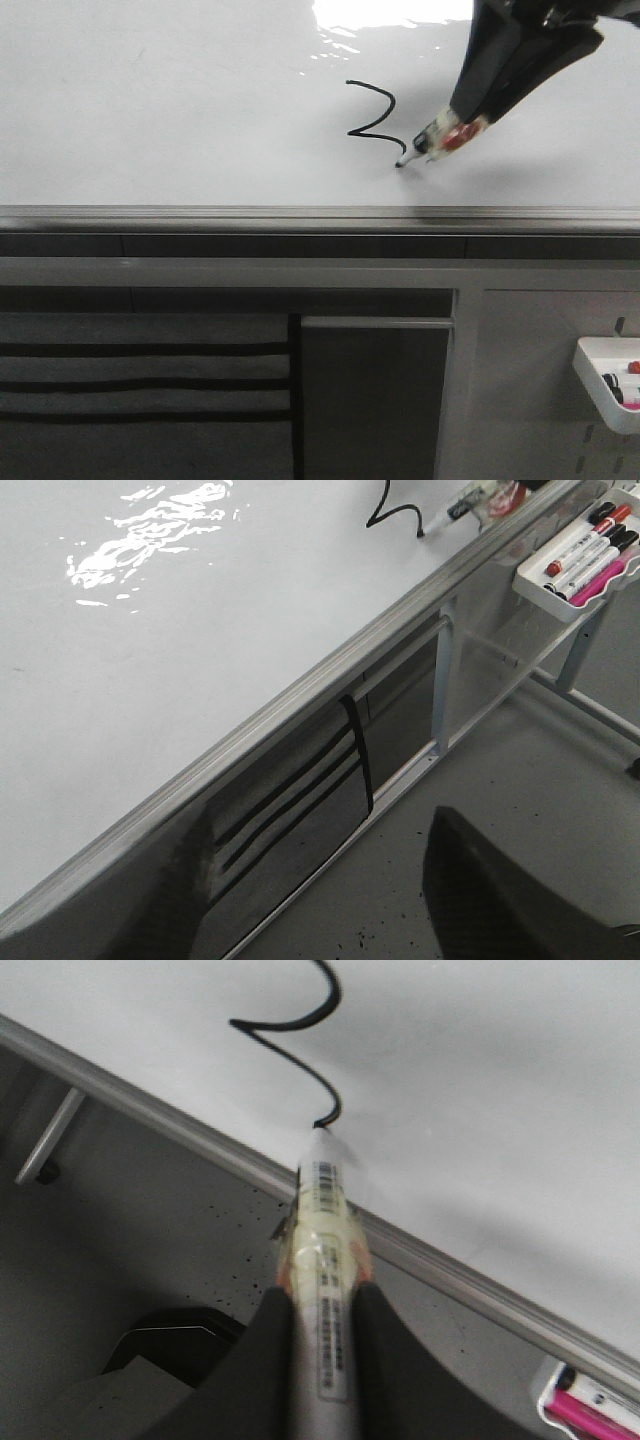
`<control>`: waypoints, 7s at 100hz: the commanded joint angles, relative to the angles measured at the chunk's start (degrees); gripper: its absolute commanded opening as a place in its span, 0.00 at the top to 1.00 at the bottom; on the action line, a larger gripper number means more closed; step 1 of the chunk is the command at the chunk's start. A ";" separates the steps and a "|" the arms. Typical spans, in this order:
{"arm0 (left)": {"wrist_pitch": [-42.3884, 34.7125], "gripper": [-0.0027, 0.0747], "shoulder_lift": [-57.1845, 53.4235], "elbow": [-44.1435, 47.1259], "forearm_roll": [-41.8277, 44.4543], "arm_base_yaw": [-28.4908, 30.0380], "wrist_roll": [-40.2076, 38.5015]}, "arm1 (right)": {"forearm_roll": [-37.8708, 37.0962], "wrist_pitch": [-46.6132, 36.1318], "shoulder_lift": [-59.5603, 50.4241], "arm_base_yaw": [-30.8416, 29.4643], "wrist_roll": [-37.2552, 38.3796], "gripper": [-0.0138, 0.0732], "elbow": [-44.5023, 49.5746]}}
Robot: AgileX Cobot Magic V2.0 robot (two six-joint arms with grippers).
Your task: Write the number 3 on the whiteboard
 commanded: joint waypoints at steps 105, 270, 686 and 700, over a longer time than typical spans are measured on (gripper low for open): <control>-3.30 0.42 0.49 -1.43 -2.27 -0.08 0.35 | 3.29 -3.76 -21.35 15.21 -33.48 0.85 6.65; -1.70 0.99 30.87 -20.25 -4.76 -20.93 19.08 | 3.29 -7.55 -17.23 19.25 -40.00 0.79 6.65; -20.35 0.48 -7.59 8.70 -13.11 11.41 -0.52 | -1.69 -9.07 -53.94 -8.84 2.79 0.72 24.34; -22.22 0.48 -9.54 11.57 -13.11 11.41 -0.52 | -1.69 -9.30 -56.44 -8.84 2.78 0.90 27.14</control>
